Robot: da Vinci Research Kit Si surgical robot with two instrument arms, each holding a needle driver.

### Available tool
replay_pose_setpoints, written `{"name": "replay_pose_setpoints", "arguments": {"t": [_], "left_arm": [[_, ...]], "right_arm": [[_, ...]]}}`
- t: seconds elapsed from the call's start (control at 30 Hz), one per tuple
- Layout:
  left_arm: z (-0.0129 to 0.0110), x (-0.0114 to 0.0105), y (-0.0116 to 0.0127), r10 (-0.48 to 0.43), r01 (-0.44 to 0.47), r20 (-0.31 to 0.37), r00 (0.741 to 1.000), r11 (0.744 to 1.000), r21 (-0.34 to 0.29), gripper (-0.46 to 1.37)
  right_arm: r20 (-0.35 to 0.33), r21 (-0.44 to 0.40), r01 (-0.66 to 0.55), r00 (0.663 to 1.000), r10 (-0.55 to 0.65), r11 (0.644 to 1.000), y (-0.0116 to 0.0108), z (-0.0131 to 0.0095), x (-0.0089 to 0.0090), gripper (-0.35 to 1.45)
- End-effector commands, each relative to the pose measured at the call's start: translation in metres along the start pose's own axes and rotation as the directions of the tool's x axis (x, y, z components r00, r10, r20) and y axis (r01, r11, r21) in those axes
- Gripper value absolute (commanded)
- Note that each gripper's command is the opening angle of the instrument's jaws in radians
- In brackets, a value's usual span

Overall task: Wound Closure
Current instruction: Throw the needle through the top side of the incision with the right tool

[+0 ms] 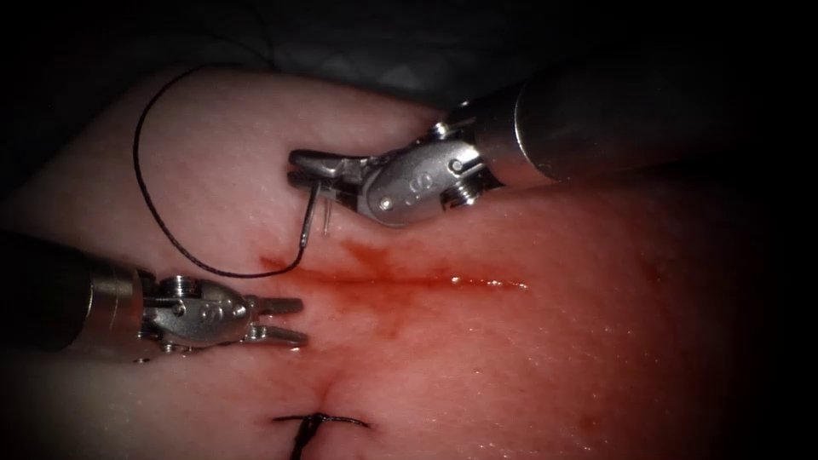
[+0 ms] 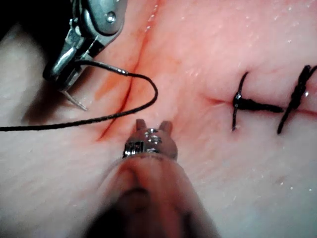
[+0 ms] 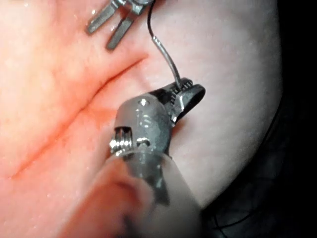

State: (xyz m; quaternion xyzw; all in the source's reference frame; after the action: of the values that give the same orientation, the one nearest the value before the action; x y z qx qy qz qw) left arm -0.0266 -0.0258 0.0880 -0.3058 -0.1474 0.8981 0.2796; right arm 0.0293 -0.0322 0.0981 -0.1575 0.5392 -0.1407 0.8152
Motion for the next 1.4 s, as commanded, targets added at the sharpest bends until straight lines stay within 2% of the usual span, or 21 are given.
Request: {"name": "replay_pose_setpoints", "arguments": {"t": [0.03,0.17,0.43,0.73,1.17,1.4], "left_arm": [[0.0,0.0,0.0,0.0,0.0,0.0,1.0,1.0,0.003,0.28],[-0.0001,0.0,-0.0001,0.0,0.0,-0.003,1.0,1.0,0.002,0.31],[-0.0002,0.0,-0.0001,0.0,0.0,-0.003,1.0,1.0,0.001,0.32],[-0.0002,0.0,-0.0001,0.0,0.0,-0.002,1.0,1.0,0.003,0.31],[-0.0002,0.0001,-0.0001,0.0,0.0,-0.002,1.0,1.0,0.004,0.28],[-0.0002,0.0001,-0.0001,0.0,0.0,-0.002,1.0,1.0,0.003,0.28]], "right_arm": [[-0.002,-0.006,0.006,1.0,-0.006,1.0,-0.0003,0.0001,0.0,-0.35],[0.002,-0.007,0.012,1.0,-0.012,1.0,-0.0022,0.0004,0.0,-0.35],[0.031,-0.008,-0.01,0.999,0.01,1.0,-0.0039,-0.0002,-0.0007,-0.35],[0.046,-0.036,-0.027,0.999,0.028,0.999,-0.0036,-0.0021,-0.0012,-0.35],[0.054,-0.039,-0.043,0.998,0.045,0.998,-0.0041,-0.0016,-0.0017,-0.35],[0.084,-0.025,-0.108,0.99,0.109,0.994,-0.005,-0.0018,-0.0029,-0.35]]}}
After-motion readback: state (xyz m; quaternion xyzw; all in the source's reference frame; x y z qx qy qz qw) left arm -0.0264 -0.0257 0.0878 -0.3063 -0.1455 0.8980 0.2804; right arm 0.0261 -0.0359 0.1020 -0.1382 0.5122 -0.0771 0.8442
